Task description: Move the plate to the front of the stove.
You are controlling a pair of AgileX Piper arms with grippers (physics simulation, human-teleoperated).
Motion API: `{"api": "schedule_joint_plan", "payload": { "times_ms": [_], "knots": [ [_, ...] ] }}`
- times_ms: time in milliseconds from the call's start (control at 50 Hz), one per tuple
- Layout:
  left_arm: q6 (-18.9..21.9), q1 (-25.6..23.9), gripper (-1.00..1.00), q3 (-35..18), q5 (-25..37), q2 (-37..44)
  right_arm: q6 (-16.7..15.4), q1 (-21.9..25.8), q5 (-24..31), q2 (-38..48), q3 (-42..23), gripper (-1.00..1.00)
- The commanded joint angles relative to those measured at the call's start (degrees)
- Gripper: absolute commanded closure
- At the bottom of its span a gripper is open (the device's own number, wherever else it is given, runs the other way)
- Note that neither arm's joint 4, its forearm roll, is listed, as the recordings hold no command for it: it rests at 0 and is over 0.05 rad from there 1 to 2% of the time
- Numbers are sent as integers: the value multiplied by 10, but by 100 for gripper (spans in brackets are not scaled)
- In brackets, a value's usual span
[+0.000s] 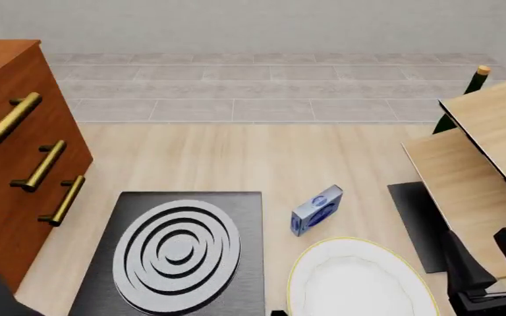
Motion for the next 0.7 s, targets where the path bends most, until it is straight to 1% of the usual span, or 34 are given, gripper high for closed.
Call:
{"api": "schedule_joint_plan", "payload": {
  "times_ms": [20,200,440,480,580,700],
  "knots": [
    [16,16,-100,1,-29,28,2,5,4,-6,0,-100],
    [24,25,-100,0,-43,43,1,10,1,-3,0,-100],
    [46,39,-100,-1,-72,73,1,11,-5,3,0,-100],
    [41,39,-100,-5,-69,74,2,11,-5,2,0,-100],
    [45,42,-100,-10,-76,86,1,11,-8,6,0,-100],
    [51,44,-100,-15,-78,94,3,10,0,-1,0,-100]
  ]
}}
